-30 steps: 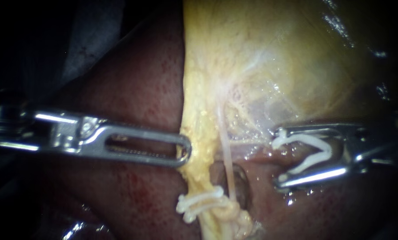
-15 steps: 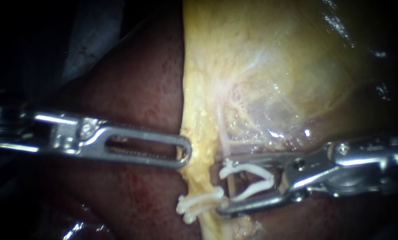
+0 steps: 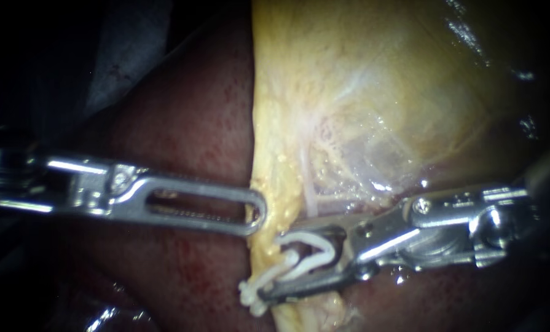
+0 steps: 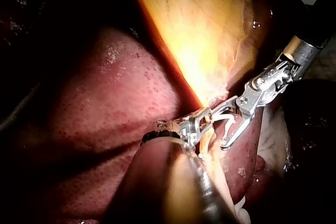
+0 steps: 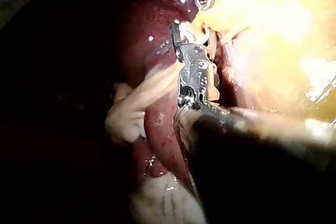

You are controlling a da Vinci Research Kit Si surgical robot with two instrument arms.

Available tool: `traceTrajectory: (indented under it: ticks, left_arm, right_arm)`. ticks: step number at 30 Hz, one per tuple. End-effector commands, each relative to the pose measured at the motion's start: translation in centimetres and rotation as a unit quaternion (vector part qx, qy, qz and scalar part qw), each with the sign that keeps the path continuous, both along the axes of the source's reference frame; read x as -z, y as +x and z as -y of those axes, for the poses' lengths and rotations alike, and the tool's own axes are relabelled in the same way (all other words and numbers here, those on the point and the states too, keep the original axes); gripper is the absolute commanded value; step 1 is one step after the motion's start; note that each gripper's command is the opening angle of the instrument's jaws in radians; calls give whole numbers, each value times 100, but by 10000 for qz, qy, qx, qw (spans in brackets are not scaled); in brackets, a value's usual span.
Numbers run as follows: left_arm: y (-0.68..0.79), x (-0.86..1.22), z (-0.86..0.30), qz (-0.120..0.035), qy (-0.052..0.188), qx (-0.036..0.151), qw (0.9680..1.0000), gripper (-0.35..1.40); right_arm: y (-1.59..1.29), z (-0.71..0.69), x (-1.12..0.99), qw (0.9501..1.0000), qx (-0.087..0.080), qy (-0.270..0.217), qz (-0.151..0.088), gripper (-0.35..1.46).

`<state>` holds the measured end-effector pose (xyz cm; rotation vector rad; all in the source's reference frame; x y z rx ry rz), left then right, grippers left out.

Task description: Clipping third clip left tube

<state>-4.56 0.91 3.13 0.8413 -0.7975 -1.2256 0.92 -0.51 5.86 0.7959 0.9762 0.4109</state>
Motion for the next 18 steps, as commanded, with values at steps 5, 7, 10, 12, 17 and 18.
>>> traceTrajectory:
  ticks: [5, 7, 10, 12, 17, 18]
  left_arm:
    - [0, 0, 0, -1, 0, 1, 10000, -35]
    - [0, 0, 0, -1, 0, 1, 10000, -35]
    - [0, 0, 0, -1, 1, 1, 10000, -35]
    - [0, 0, 0, -1, 1, 2, 10000, -35]
    - [-1, 0, 0, -1, 1, 2, 10000, -35]
    - [-1, 0, 0, -1, 1, 2, 10000, -35]
  right_arm:
    - [9, 3, -9, 10000, -48, 14, 36, 53]
    - [14, 6, -12, 10000, -48, 34, 46, 53]
    - [19, 8, -14, 10000, -23, 70, 46, 53]
    - [21, 8, -14, 10000, -20, 70, 46, 53]
    - [22, 8, -14, 10000, -16, 70, 45, 53]
    - [22, 8, -14, 10000, -16, 70, 45, 53]
